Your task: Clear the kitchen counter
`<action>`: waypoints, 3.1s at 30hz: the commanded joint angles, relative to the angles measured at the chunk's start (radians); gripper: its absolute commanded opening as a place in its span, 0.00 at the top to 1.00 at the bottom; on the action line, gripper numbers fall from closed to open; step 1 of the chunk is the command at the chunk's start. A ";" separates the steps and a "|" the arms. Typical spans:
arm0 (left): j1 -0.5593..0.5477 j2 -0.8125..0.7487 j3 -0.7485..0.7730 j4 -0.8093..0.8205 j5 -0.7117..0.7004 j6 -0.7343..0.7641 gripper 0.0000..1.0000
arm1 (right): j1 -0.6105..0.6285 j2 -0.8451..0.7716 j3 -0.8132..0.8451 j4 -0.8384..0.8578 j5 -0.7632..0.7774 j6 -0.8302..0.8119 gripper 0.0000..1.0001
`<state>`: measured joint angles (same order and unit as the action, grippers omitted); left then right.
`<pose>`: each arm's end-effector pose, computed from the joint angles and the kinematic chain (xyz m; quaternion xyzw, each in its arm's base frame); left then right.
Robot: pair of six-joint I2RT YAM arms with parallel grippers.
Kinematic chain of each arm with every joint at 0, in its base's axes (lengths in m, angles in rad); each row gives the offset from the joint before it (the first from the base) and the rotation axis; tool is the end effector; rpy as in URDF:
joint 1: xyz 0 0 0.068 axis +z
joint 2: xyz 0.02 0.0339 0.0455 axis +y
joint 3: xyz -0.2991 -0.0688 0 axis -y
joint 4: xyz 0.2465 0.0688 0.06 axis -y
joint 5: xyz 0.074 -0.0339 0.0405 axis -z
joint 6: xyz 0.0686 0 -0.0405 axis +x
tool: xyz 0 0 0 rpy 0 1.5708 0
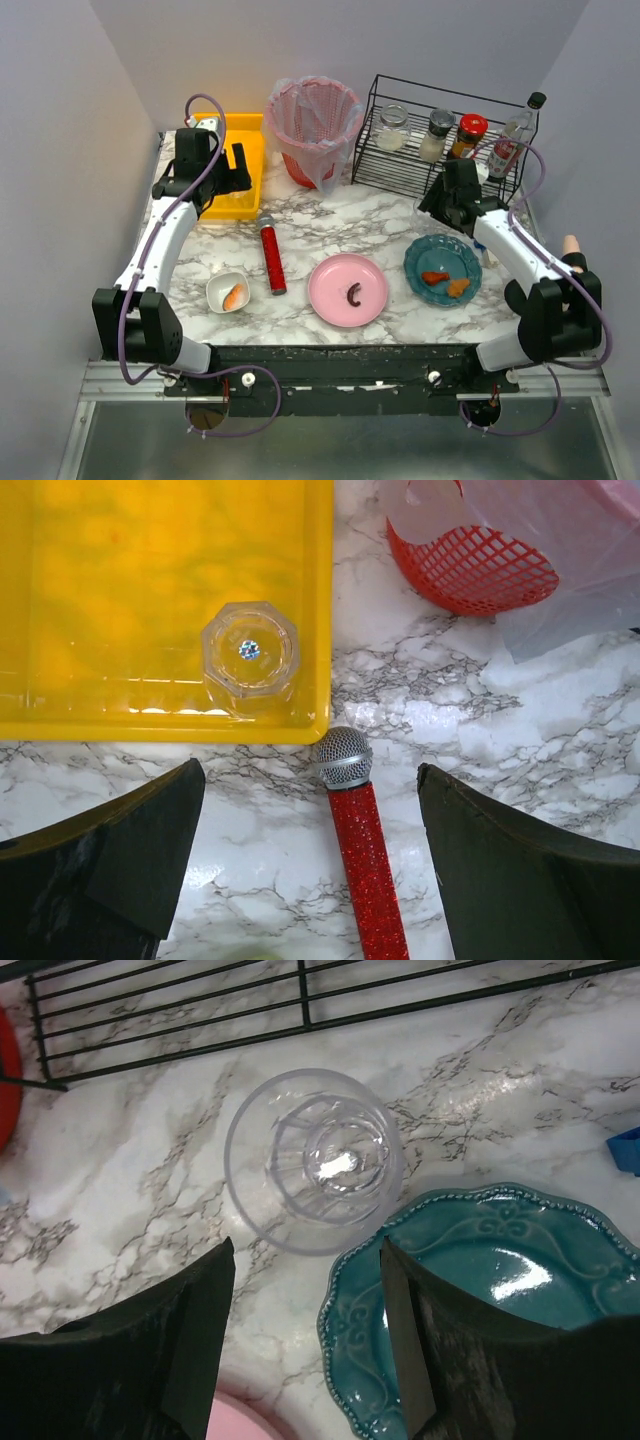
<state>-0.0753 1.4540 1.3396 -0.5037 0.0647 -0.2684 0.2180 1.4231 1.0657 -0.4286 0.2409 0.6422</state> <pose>0.3516 -0.0310 0.3595 -0.0709 0.8855 -0.1067 0.4466 0.3231 0.0548 0.2798 0.2380 0.8871 0.0574 0.3914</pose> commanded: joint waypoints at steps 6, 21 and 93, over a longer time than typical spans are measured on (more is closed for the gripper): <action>-0.003 -0.080 -0.099 0.126 0.032 0.015 0.01 | -0.055 0.122 0.085 -0.019 0.095 0.057 0.32; -0.001 -0.106 -0.106 0.129 0.043 0.008 0.01 | -0.072 0.235 0.073 -0.012 0.086 0.040 0.63; -0.529 -0.124 -0.212 1.107 0.679 -0.874 0.01 | -0.069 -0.239 -0.113 1.156 -1.259 0.452 0.99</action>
<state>-0.5938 1.3231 1.1267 0.5594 0.7033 -1.1294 0.1482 1.1908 0.9634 0.6689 -1.0122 1.0756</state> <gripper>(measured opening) 0.990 0.033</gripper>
